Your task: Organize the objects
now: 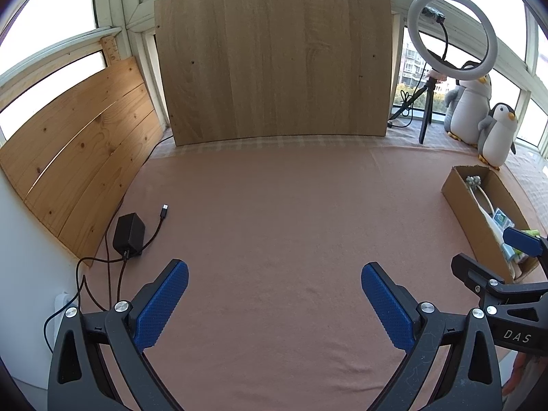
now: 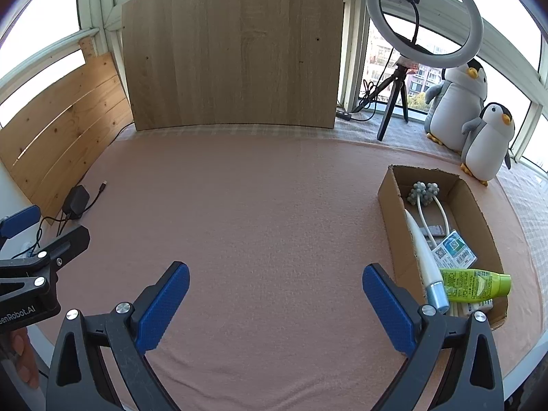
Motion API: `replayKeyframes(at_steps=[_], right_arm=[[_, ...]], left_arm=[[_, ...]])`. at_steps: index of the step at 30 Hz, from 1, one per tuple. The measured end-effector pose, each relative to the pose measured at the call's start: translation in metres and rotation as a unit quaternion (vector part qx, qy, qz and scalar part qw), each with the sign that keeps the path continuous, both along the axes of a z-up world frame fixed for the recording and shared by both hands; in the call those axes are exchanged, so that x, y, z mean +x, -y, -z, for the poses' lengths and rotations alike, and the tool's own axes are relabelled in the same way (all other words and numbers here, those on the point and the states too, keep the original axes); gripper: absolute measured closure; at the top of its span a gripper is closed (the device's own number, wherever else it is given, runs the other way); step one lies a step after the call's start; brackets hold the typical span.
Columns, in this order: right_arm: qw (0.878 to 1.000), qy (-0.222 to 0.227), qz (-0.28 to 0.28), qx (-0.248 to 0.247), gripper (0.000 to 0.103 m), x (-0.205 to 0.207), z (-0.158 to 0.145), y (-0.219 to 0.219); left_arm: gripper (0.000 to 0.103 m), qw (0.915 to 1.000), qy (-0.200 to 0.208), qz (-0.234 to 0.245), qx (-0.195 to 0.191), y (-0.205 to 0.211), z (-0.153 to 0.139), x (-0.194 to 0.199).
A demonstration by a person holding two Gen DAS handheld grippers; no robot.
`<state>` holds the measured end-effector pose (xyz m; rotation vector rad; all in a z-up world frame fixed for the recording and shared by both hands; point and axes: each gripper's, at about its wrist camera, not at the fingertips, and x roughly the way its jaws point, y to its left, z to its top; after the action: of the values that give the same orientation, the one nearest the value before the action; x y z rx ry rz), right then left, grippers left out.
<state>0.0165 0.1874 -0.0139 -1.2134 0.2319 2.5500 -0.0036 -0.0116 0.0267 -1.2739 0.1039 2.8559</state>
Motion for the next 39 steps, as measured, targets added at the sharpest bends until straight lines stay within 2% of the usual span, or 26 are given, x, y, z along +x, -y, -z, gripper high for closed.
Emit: replayKeyframes(at_steps=[39], right_arm=[[1.0,0.003,0.0,0.006,0.003,-0.0015,-0.0007,0.0002]], left_arm=[[0.001,1.0,0.003,0.002,0.001,0.0001,0.0013,-0.0028]])
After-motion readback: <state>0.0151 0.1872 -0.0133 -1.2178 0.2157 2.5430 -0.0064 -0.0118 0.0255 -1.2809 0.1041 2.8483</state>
